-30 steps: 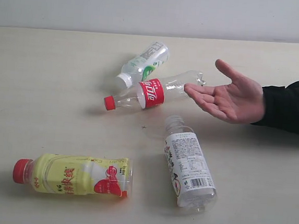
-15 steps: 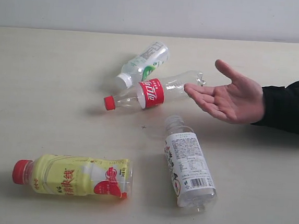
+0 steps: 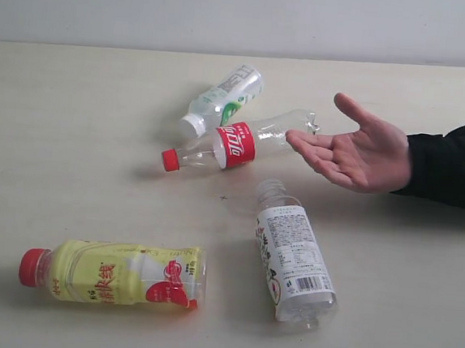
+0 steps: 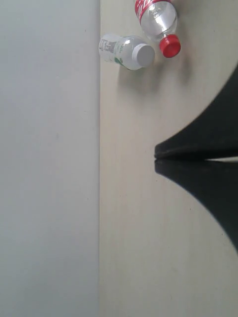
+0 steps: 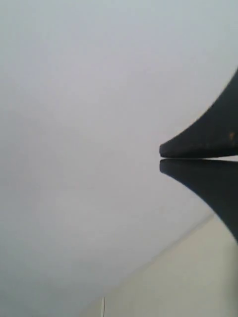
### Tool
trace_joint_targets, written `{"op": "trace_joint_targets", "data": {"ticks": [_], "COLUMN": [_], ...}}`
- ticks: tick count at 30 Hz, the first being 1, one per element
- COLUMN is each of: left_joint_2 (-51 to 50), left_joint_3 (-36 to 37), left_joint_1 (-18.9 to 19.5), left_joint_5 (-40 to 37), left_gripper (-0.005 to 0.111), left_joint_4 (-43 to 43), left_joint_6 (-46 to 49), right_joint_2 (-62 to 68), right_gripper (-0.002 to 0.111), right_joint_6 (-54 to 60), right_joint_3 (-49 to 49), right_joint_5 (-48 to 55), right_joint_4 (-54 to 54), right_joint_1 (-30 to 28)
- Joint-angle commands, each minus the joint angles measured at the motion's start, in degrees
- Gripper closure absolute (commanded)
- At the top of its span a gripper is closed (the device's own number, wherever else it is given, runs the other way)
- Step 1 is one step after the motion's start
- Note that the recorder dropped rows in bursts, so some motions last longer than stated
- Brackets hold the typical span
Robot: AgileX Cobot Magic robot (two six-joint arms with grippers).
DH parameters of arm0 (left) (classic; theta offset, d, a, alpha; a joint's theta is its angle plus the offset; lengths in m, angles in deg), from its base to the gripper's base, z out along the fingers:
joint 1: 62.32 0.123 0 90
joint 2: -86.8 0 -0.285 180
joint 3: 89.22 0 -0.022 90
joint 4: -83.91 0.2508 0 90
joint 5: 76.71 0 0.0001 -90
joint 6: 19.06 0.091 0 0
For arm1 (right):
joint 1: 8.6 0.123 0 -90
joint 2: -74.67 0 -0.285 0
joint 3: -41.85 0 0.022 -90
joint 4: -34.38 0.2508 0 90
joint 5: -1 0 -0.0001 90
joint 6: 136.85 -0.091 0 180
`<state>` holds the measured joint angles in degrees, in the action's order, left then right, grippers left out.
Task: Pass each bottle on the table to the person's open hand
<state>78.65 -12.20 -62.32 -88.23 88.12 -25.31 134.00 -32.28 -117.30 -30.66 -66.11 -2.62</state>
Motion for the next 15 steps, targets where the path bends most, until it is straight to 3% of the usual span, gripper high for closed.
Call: {"op": "trace_joint_targets", "data": {"ticks": [1,15], "left_joint_2": [0.4,0.4], "left_joint_3": [0.2,0.2], "left_joint_1": [0.0,0.0], "left_joint_5": [0.1,0.1], "left_gripper": [0.107,0.107], "left_joint_4": [0.2,0.2], "left_joint_6": [0.0,0.0], "right_joint_2": [-1.5,1.2], "right_gripper": [0.105,0.105], "right_joint_6": [3.8,13.6], "right_joint_3": [2.8,14.1], "right_joint_5": [18.1,27.4], "right_joint_4": [0.5,0.5], "right_joint_1": [0.1,0.1]}}
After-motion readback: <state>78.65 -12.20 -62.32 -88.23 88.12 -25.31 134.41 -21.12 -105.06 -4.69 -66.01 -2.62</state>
